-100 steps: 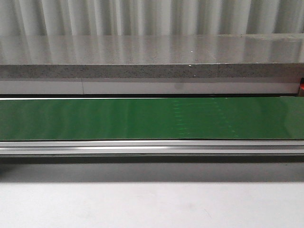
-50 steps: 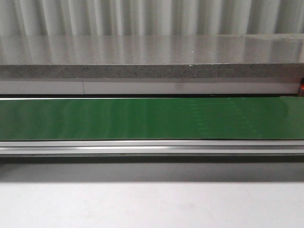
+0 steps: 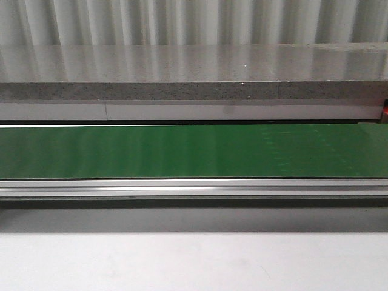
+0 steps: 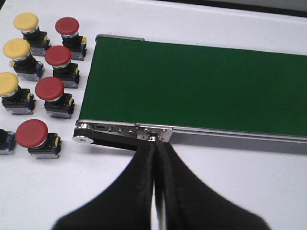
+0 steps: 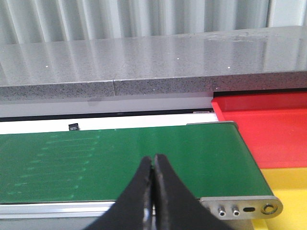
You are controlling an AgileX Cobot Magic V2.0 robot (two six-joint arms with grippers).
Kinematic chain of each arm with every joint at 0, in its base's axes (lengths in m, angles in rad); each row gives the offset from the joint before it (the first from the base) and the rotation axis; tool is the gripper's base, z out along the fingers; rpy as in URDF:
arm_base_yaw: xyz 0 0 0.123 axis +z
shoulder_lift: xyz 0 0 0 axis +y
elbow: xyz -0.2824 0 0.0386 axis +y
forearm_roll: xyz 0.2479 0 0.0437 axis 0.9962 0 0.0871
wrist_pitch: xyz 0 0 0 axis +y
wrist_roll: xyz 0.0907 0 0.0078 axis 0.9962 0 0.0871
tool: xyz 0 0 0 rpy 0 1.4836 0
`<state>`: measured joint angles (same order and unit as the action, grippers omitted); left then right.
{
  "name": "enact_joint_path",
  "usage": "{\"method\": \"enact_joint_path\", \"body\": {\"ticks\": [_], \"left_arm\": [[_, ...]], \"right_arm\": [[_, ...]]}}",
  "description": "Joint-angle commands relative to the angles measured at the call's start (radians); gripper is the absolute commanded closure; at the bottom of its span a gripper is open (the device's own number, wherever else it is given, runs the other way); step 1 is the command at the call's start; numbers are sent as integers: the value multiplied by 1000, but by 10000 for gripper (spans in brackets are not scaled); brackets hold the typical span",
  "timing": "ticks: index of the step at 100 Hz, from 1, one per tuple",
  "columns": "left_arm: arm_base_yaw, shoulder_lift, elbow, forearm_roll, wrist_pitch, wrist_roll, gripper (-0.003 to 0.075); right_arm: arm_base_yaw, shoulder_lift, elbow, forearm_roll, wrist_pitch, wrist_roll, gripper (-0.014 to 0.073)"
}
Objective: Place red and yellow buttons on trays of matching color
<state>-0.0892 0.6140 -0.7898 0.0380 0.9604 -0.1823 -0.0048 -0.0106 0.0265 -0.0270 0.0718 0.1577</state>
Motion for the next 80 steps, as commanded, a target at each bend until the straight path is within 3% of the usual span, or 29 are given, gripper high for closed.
{"method": "enact_joint_path", "body": {"ticks": [1,19,29,56,80], "left_arm": [[-3,14,-25,-21,-45,-13,591],[-3,14,-20,-22,-27,-85,204],[0,16,1,14,-33,-152,86],[53,57,91,166,-35,-382,76],[201,203,91,174,-130,-387,79]], "right_arm": [[-6,-16,2,-1,-81,-7,661],[-6,-16,2,-1,-81,-7,661],[-6,-16,2,-1,-81,-7,661],[-6,-16,2,-1,-81,-7,661],[-6,-16,2,-1,-81,-7,661]]}}
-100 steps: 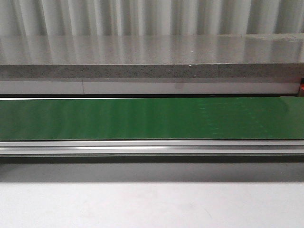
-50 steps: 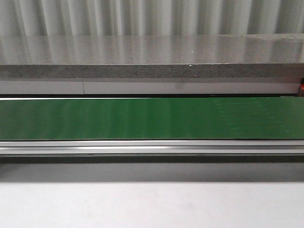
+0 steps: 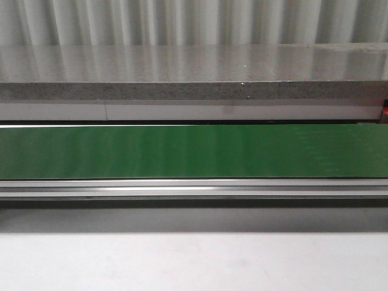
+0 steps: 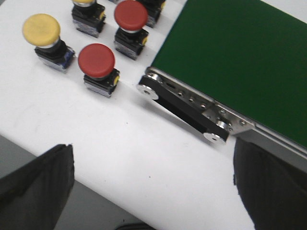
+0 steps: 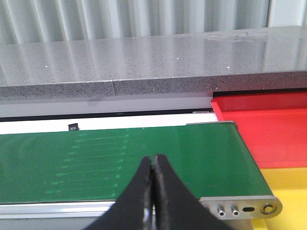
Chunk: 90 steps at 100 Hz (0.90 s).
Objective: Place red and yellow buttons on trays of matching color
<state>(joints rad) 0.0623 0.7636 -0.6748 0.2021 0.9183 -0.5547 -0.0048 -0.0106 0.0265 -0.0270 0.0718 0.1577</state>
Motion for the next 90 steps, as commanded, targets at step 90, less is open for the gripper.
{"method": "enact_joint_path", "body": {"ticks": [90], "left_arm": [[303,524,-24,-14,-407,25,79]], "right_arm": [[-6,-16,2,-1,-81,-7,661]]}}
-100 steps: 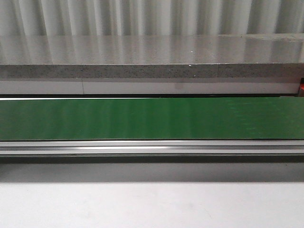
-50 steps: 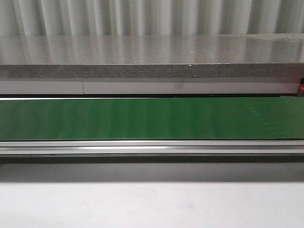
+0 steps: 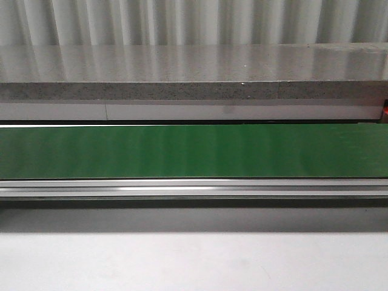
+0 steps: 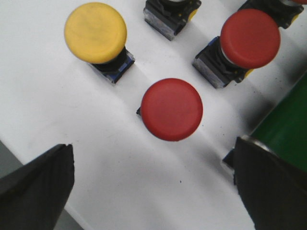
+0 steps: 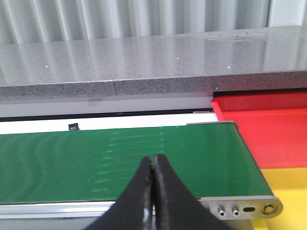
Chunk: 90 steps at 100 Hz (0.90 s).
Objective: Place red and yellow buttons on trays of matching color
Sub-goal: 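Grasp a red button by its cap with the left gripper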
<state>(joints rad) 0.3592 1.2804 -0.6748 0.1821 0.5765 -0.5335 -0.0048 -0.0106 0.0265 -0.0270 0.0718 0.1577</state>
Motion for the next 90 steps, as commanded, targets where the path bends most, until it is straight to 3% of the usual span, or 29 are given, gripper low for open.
{"method": "enact_joint_path", "body": {"ticks": [1,47,61,90], "left_arm": [[6,12,-24,9,-66,4,79],[6,102,-24,16,-154,4,106],[6,102,-24,16,-169,4,242],[4,83,-28,11,-119,25,624]], "right_arm": [[-6,-16,2,-1,-81,-7,661],[-6,-16,2,-1,-81,-7,661],[-6,-16,2,-1,-81,-7,661],[-6,-16,2,-1,-81,-7,661]]}}
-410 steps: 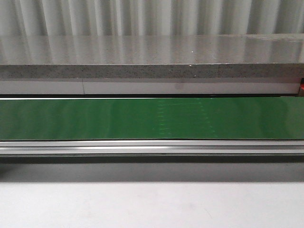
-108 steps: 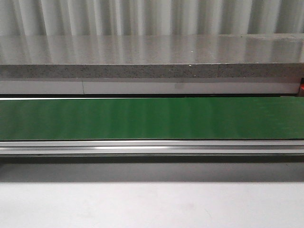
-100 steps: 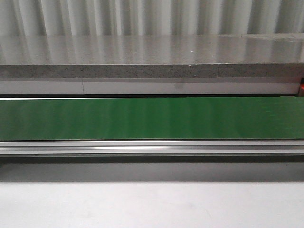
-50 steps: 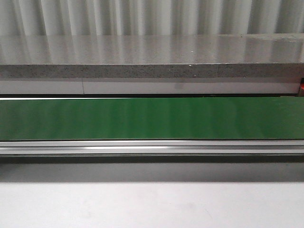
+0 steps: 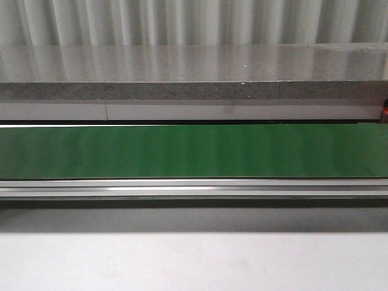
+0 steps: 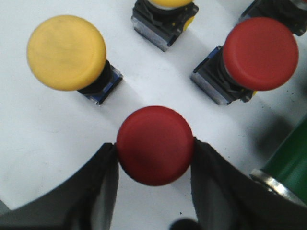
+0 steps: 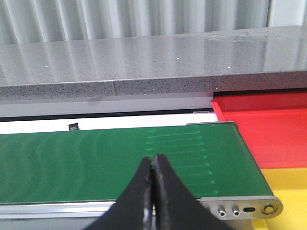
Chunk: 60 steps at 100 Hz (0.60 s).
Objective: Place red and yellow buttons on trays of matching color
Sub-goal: 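Grasp a red button by its cap with the left gripper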
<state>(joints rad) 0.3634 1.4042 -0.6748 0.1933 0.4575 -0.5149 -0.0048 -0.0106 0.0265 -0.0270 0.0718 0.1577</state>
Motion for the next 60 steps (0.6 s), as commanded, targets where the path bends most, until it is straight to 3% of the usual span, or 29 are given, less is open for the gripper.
{"method": "enact_joint_path", "body": {"ticks": [1,11,41,60], "left_arm": [[0,-43,-31,-5,6,9,633],[-12,-87,-50,-7,61,38,741],[-87,-289,-192,-19,238,124,740],[-147,-294,-335,-180,309,313,740]], "right_arm": [[-6,-16,2,-1,-81,-7,661],[-6,-16,2,-1,-81,-7,661],[-6,-16,2,-1,-81,-7,661],[-6,-16,2,-1,-81,-7,661]]}}
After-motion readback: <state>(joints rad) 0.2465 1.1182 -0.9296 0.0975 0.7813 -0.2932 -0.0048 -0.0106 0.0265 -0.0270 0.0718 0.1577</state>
